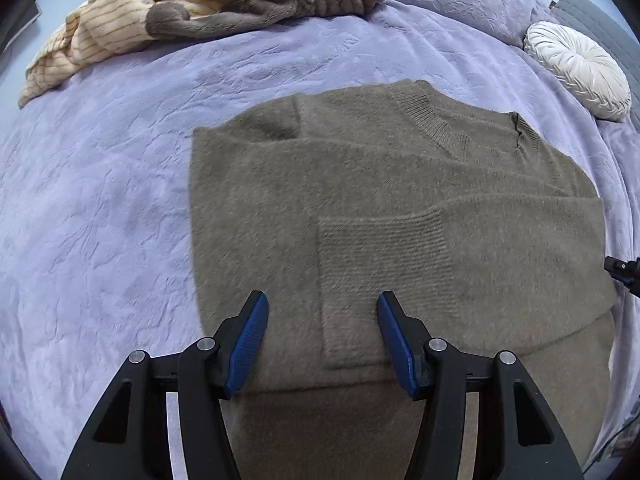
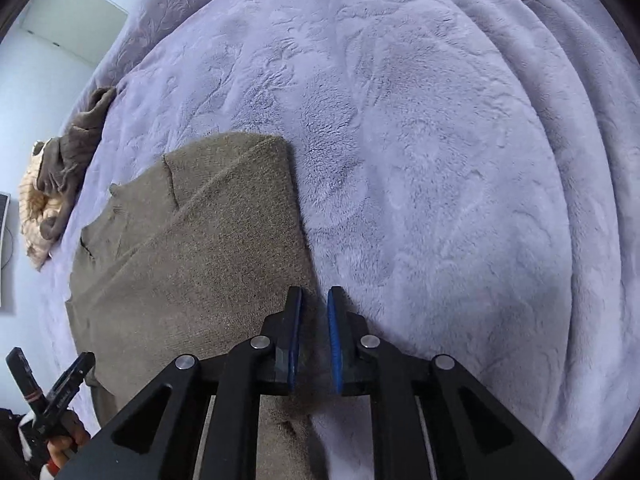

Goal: Fold small clothes

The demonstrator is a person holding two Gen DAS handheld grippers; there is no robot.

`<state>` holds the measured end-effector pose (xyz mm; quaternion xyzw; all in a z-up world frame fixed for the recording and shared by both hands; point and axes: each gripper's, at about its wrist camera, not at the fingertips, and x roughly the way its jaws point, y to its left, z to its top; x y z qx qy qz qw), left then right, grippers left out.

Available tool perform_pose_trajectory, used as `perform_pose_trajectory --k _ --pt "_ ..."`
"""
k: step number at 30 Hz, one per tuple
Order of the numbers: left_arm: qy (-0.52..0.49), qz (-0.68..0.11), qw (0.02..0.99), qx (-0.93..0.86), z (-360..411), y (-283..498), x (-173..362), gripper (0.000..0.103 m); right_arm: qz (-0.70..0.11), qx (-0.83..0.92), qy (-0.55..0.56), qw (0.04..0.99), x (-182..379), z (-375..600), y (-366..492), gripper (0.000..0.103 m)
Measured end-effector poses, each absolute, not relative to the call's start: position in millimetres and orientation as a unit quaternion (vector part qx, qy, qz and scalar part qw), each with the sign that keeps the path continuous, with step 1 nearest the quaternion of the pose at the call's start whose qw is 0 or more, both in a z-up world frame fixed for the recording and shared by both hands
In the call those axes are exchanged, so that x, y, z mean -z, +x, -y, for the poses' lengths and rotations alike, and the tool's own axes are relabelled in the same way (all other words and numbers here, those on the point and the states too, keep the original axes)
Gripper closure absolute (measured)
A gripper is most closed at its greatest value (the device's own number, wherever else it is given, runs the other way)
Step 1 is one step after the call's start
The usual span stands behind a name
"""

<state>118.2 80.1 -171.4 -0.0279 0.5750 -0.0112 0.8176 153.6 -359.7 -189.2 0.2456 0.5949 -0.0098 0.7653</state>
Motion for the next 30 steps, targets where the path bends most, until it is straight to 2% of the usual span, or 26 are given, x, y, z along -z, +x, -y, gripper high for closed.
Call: perform_pose_trajectory --k 4,10,12,14,17,22,23,24,25,26,28,30 --pt "-0.034 -0.578 0.815 0.002 -84 109 169 0.044 -0.598 0.021 0.221 0.77 174 350 131 0.084" --pt "-0.051 -0.577 0.815 -0.016 -91 108 160 0.044 -0.601 0.016 0.221 0.768 158 335 101 0.068" --pt "-0.077 -0.572 0.817 -0.025 -107 105 155 0.044 -0.602 0.007 0.231 0.764 158 330 93 0.066" --pt "-0.106 -0.577 0.809 -0.038 -126 106 157 0.044 -0.604 0.001 0.243 0.759 163 327 87 0.058" --pt "-0.161 -0.594 0.787 -0.045 -156 107 169 0.044 -0.602 0.003 0.282 0.747 174 335 82 0.057" --pt "-0.234 -0.609 0.757 0.001 -168 107 190 0.044 -0.573 0.015 0.391 0.72 198 361 87 0.057" --pt "-0.233 -0.607 0.76 0.012 -164 108 188 0.047 -0.572 0.01 0.411 0.71 205 363 90 0.057" --pt "-0.23 -0.603 0.764 0.028 -159 109 185 0.06 -0.575 0.006 0.423 0.7 211 363 94 0.057" --pt "-0.215 -0.601 0.769 0.035 -153 109 181 0.065 -0.579 0.004 0.425 0.695 213 362 97 0.064" --pt "-0.187 -0.6 0.777 0.035 -146 110 177 0.066 -0.581 0.0 0.422 0.696 211 359 100 0.083" --pt "-0.138 -0.601 0.787 0.029 -136 114 174 0.073 -0.582 -0.008 0.4 0.708 201 352 104 0.085" --pt "-0.12 -0.605 0.787 0.019 -134 117 180 0.073 -0.585 -0.01 0.367 0.723 191 346 105 0.086"
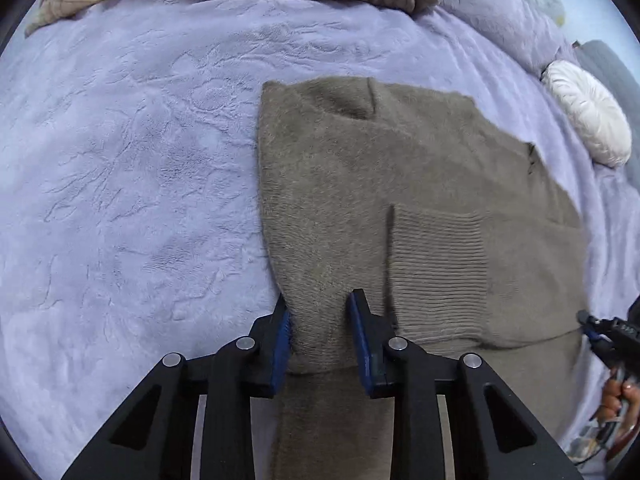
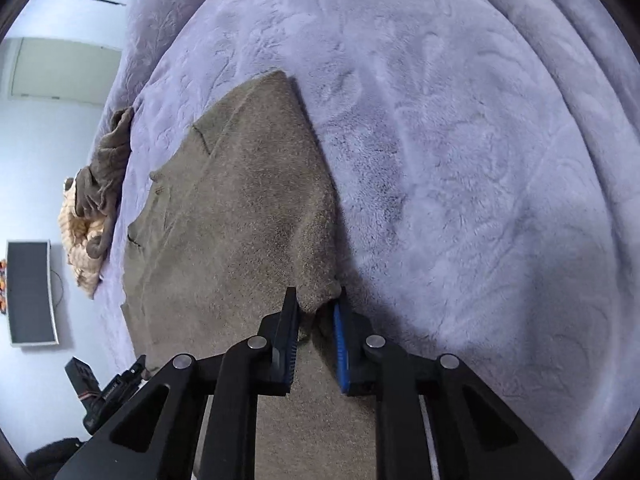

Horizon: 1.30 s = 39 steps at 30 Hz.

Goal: Fold small clothes

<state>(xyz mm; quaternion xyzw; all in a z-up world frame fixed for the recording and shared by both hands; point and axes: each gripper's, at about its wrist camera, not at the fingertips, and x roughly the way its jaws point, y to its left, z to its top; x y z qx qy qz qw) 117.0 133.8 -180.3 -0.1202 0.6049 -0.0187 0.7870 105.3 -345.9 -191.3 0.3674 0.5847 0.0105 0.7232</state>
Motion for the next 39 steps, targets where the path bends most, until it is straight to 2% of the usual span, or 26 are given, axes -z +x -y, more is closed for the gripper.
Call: perform_pose_trajectory --k 6,9,18,22,39 --pt "-0.139 -0.597 0.79 0.0 -142 109 179 0.073 -0.605 0.011 0.324 0.727 207 339 107 0.085" --pt "-0.128 -0.594 0.794 -0.01 -143 103 173 0.073 -0.607 0.012 0.311 0.731 199 336 106 0.081" --pt "-0.106 -0.598 0.794 -0.015 -134 86 155 0.073 -0.619 0.017 0.273 0.736 169 337 81 0.078" --pt "-0.103 -0.599 0.794 -0.006 -123 76 144 0.073 -0.619 0.016 0.276 0.735 158 330 69 0.071" --pt "-0.045 -0.623 0.781 0.013 -82 23 110 0.073 -0.635 -0.023 0.223 0.74 121 278 42 0.062"
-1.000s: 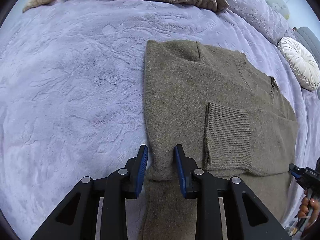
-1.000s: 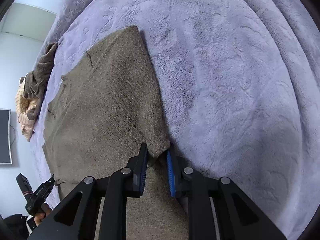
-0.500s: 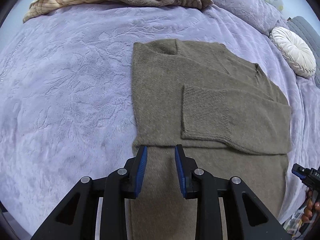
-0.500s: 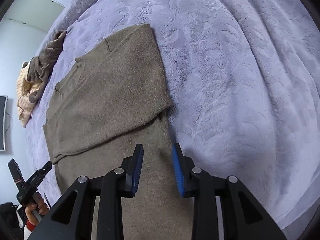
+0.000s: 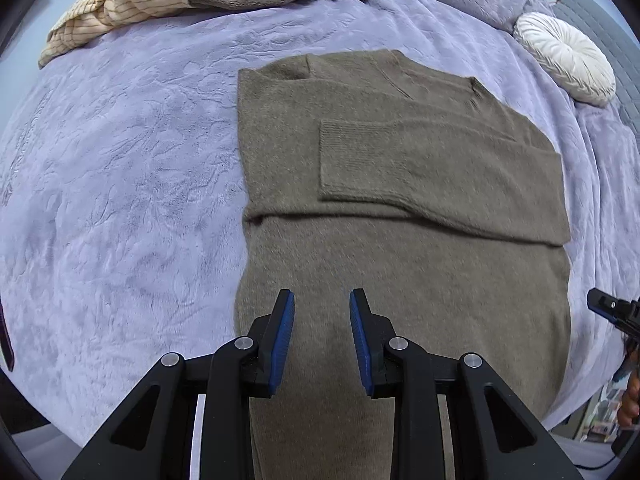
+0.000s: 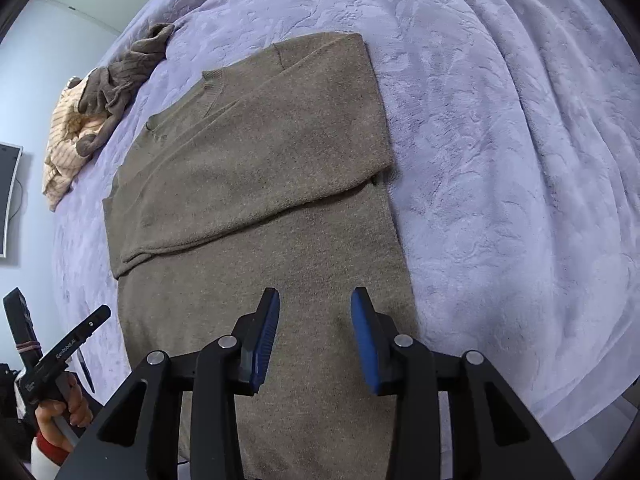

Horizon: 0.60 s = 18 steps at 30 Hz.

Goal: Fold small clothes

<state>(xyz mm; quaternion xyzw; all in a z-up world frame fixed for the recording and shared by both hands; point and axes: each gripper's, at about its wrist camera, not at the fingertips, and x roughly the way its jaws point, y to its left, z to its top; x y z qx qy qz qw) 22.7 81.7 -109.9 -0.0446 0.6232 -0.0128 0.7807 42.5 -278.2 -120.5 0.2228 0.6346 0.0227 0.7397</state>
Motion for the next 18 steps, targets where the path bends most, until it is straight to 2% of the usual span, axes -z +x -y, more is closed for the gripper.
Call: perform_pose_trajectory --k 3,4,5,6,15,17,18 --pt "-0.036 -0.626 0.779 0.021 -74 14 105 0.07 -0.635 -0.027 0.218 0.74 115 274 38 0.059" --pt "-0.032 -0.628 0.778 0.022 -72 12 104 0.059 -0.635 -0.027 0.216 0.741 113 273 36 0.059" --pt "-0.028 -0.627 0.778 0.02 -70 10 102 0.025 -0.636 -0.028 0.215 0.741 111 271 34 0.058" --pt "-0.025 -0.619 0.785 0.014 -69 7 97 0.011 -0.636 -0.029 0.215 0.741 110 270 31 0.057" --pt "-0.011 -0.618 0.786 0.016 -62 -3 87 0.011 -0.634 -0.031 0.213 0.743 98 264 15 0.053" --pt "-0.003 -0.619 0.785 0.014 -60 -5 87 0.011 -0.629 -0.029 0.211 0.747 95 263 14 0.034" --pt "0.0 -0.619 0.785 0.014 -58 -6 87 0.011 -0.624 -0.027 0.209 0.753 92 264 13 0.029"
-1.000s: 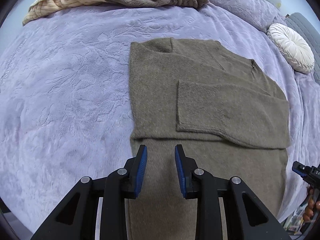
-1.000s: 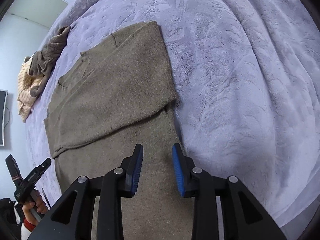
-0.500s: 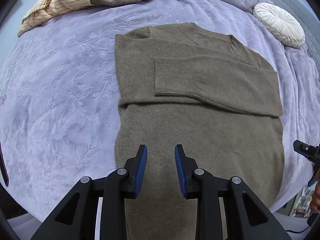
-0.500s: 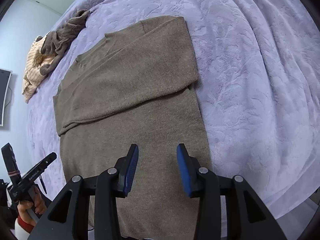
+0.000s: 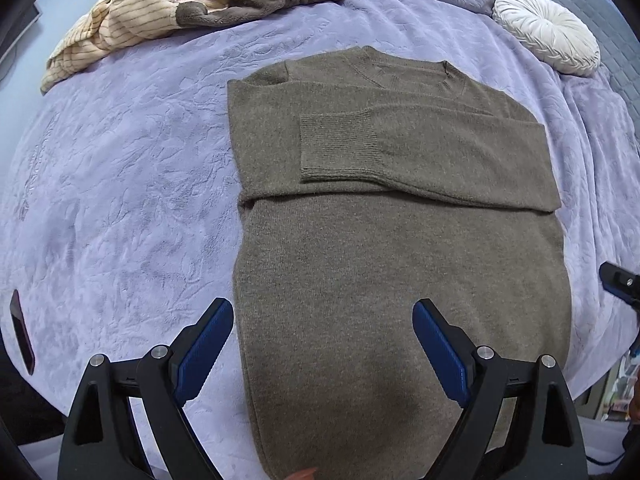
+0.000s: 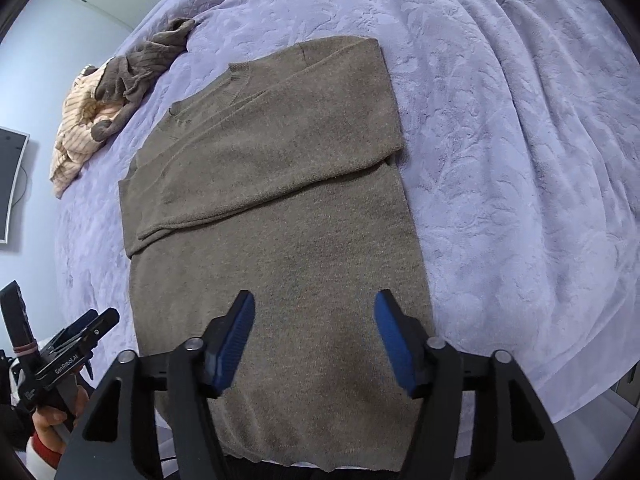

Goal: Fold small clothes

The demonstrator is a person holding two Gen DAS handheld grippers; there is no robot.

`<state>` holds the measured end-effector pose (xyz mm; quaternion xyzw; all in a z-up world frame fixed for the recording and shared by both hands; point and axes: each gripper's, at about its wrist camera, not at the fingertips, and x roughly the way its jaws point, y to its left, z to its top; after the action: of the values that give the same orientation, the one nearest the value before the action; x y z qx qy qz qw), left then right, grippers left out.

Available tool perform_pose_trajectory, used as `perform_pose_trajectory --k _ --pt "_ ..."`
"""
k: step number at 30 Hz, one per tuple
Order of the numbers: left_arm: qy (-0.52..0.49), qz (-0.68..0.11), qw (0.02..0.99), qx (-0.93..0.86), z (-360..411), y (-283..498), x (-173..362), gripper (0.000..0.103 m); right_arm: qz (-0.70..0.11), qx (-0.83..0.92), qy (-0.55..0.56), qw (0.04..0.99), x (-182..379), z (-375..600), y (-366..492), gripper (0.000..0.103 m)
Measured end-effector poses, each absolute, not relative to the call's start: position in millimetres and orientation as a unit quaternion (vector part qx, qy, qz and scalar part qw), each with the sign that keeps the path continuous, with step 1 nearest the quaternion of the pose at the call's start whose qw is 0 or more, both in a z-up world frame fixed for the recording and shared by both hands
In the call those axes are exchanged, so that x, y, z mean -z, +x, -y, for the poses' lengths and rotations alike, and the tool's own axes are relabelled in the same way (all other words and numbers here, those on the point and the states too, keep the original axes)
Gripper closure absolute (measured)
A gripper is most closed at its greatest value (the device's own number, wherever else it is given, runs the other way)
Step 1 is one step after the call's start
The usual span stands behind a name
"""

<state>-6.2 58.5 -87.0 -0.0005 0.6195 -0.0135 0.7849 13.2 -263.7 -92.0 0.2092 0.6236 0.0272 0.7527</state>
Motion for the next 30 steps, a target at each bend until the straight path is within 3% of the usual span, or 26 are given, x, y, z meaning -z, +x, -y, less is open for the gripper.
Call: perform_pose_trajectory --k 1,2,3,17,30 --pt "0.002 -0.62 0.784 0.013 -57 -7 87 0.011 -0.618 -0.024 0.206 0.758 90 263 12 0.022" --pt "0.004 -0.621 0.784 0.012 -57 -8 87 0.001 -0.612 -0.023 0.203 0.764 87 263 12 0.022" --pt "0.006 -0.621 0.784 0.01 -56 -8 87 0.0 -0.61 -0.025 0.203 0.765 86 264 11 0.022" --pt "-0.018 -0.666 0.745 -0.01 -34 -32 100 0.0 -0.618 -0.082 0.221 0.75 94 273 10 0.022" --pt "-0.088 -0.646 0.754 -0.075 -12 -87 86 0.0 -0.666 -0.155 0.177 0.708 110 289 6 0.022"
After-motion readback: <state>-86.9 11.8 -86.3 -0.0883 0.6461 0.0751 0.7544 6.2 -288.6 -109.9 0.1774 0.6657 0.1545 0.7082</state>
